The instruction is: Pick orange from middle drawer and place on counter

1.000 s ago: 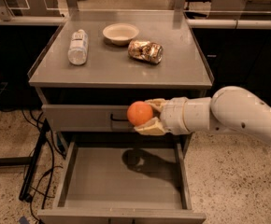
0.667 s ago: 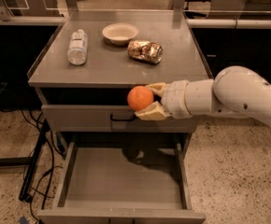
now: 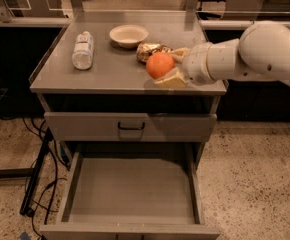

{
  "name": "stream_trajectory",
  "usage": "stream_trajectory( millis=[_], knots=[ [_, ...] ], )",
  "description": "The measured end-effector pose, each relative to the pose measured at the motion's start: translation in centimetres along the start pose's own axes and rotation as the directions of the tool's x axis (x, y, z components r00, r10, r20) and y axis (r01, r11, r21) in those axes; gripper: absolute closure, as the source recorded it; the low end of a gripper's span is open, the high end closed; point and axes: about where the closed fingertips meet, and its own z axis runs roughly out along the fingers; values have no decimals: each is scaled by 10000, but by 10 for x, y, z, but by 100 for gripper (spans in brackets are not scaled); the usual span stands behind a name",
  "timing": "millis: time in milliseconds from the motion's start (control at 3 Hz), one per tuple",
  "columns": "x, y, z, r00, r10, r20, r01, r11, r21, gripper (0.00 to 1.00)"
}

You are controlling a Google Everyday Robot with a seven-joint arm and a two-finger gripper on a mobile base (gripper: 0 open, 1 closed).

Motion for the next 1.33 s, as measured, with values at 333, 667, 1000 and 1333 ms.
stream_trajectory(
  millis=[333,667,1000,1333],
  knots=[
    [2,-57,-14,9994,233,-255,-214,9972,711,100],
    [5,-57,-10,9990,276,-352,-252,9974,674,100],
    [15,-66,-9,9974,367,-617,-316,9961,824,100],
    [28,-75,-9,9951,537,-828,-450,9935,1045,100]
  ],
)
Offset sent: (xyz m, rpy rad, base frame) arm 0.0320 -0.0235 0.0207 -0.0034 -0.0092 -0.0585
